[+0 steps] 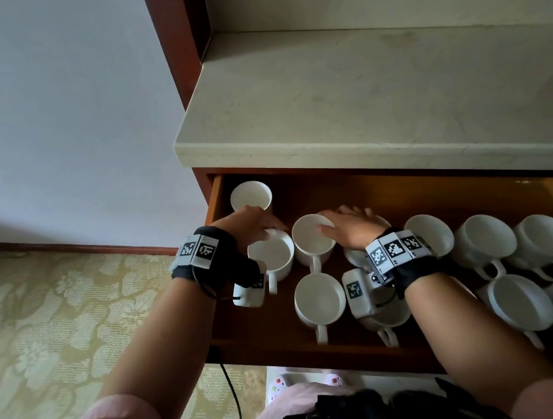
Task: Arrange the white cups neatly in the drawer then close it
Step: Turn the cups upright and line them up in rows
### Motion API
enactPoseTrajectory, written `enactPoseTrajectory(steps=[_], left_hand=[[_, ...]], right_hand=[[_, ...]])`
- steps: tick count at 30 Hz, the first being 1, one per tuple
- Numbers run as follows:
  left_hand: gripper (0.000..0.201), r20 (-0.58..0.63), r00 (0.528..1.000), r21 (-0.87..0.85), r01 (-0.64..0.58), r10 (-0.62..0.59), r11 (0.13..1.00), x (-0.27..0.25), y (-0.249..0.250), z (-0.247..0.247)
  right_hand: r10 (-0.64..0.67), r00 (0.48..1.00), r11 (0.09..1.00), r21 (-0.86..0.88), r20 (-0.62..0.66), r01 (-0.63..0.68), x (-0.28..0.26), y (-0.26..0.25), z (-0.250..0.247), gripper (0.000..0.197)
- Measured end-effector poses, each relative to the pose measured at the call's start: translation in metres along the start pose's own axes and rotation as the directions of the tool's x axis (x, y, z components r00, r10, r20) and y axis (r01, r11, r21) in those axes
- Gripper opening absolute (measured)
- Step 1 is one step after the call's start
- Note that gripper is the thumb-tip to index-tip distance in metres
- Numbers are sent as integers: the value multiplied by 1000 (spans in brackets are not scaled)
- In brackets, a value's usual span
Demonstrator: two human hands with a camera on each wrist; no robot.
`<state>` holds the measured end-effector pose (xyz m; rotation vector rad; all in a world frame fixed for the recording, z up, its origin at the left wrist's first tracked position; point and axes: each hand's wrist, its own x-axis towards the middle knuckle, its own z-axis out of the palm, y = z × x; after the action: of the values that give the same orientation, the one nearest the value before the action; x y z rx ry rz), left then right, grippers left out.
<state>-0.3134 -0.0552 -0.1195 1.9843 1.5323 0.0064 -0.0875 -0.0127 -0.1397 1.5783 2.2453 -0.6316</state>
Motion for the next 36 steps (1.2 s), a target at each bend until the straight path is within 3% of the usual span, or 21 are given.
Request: enactPoseTrajectory(steps=[11,26,36], left_hand=[[36,-57,998,-27,1,-3,1000,3,-2,1],[42,119,991,71,46,-54,996,-3,6,-17],[47,284,951,60,107,-120,992,-16,2,-14]], right_hand=[[-15,1000,996,-83,-8,14,1,-2,3,55],[-16,1000,996,-91,17,17,0,-1,1,64],[-32,999,996,-83,25,34,1,1,1,64]])
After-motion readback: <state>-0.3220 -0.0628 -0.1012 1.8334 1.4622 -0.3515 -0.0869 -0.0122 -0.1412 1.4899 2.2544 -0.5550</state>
